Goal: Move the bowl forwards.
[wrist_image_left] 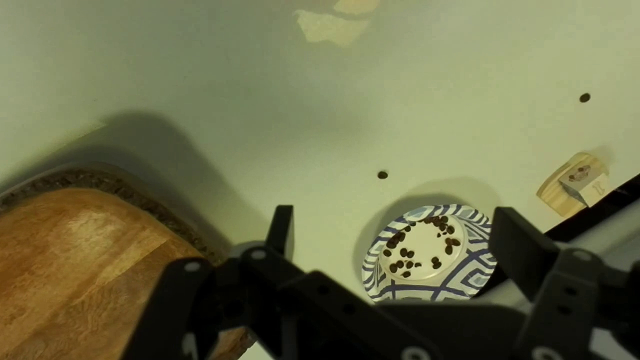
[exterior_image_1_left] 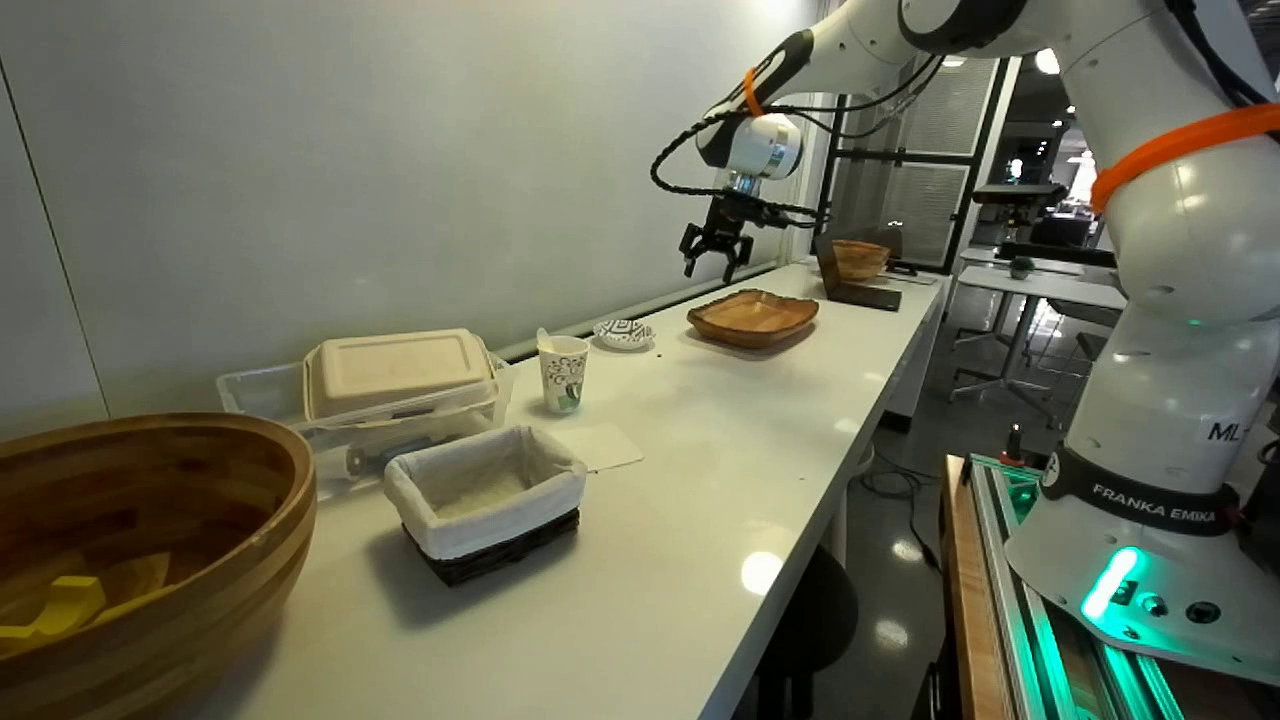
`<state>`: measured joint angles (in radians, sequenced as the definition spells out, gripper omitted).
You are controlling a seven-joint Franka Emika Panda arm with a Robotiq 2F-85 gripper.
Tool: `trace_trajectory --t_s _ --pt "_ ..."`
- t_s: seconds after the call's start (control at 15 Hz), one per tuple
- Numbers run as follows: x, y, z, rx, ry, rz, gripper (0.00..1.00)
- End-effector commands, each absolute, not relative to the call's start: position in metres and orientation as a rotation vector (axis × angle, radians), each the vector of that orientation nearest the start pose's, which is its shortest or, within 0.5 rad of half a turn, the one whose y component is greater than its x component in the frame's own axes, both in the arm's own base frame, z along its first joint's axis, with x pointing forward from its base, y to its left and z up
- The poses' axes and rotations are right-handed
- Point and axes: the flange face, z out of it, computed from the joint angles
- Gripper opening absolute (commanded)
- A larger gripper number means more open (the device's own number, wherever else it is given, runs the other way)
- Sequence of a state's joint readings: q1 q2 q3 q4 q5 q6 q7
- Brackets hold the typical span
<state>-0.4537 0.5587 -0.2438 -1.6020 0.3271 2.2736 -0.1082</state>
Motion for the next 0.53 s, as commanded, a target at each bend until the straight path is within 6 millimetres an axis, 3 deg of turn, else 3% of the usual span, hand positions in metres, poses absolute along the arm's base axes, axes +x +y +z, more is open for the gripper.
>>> trace_trajectory --t_s 0.0,0.47 --pt "0.593 -0.438 0.304 -2.778 1.215 -0.232 1.00" --pt "0.639 -0.461 0.257 -2.660 1.321 -0.241 1.00"
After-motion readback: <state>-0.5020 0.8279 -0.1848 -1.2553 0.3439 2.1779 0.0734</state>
